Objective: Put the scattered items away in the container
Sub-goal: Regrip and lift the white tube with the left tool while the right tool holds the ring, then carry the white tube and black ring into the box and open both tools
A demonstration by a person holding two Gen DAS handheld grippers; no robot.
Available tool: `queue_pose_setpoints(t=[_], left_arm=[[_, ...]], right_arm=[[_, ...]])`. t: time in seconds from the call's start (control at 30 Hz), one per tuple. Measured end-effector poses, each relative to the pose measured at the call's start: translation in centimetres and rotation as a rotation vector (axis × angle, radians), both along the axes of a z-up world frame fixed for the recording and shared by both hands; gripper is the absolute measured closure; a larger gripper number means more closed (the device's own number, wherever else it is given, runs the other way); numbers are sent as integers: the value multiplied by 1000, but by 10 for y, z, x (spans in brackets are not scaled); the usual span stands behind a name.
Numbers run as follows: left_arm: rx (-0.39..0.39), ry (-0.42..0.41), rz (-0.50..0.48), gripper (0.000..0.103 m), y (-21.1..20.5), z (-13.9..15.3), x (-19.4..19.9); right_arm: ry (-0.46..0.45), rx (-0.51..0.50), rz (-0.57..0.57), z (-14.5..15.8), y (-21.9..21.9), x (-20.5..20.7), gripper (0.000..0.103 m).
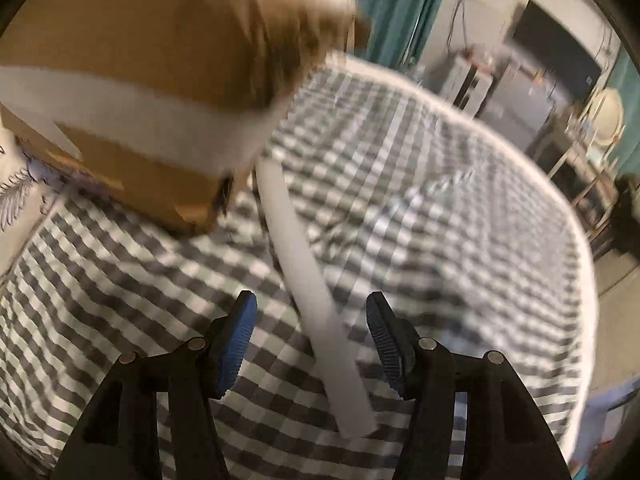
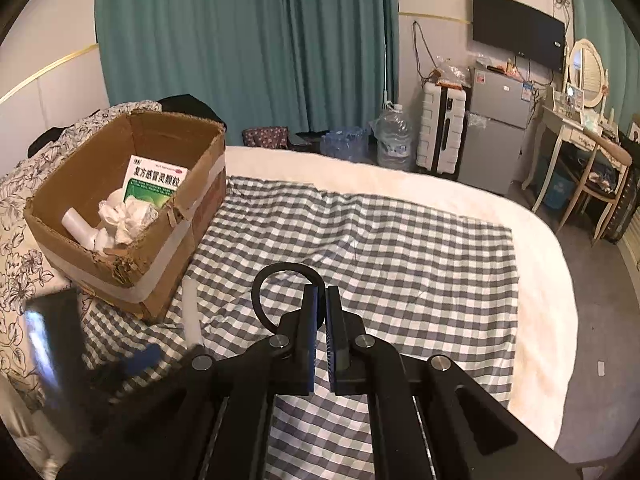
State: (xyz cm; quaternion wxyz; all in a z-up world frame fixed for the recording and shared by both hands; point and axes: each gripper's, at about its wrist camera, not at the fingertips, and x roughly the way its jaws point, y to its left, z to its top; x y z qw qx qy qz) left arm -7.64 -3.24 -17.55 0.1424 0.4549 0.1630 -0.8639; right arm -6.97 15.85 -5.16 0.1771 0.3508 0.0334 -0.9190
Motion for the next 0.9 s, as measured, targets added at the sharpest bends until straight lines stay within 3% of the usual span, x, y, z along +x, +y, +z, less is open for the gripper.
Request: queue_pose_setpoints(t=[0.1,0.17,0.27,0.4,0.43,0.47,0.5,0.53,0.63,0.8,0.9], left_arm=[[-75,-7,-2,32,8,-7,-2],[-160,-29,26,15,15,-9,-3],[-163,-33,80,10,10,-10,1],[-179,-22,63,11,9,-15,4],[-173,-10,47,28,10,-14,5],[-165,7,20,64,13,-12,7],[-175,19,-12,79,17,-9,7],[-200,19,-36,86,21,-6,8],[-189,38,-20,94,17,1,15],[-212,129,-32,94,20,35,29],[-185,144,-34,94,17,52,34]], right_arm=[[-13,-4,6,-8,0,-3,99],[-20,-11,8,-11,1,-4,99],[-22,-22,8,-12,4,-5,99],[-16,-46,1,-9,9,-5,99],[-17,-51,-1,-8,11,-5,99],[-17,-54,-4,-8,12,-5,99],[-16,-56,-7,-7,13,-5,99],[-14,-56,-11,-6,14,-4,99],[-8,-63,-15,-2,16,-3,99],[6,-67,-7,5,16,1,99],[9,-66,3,8,14,5,99]])
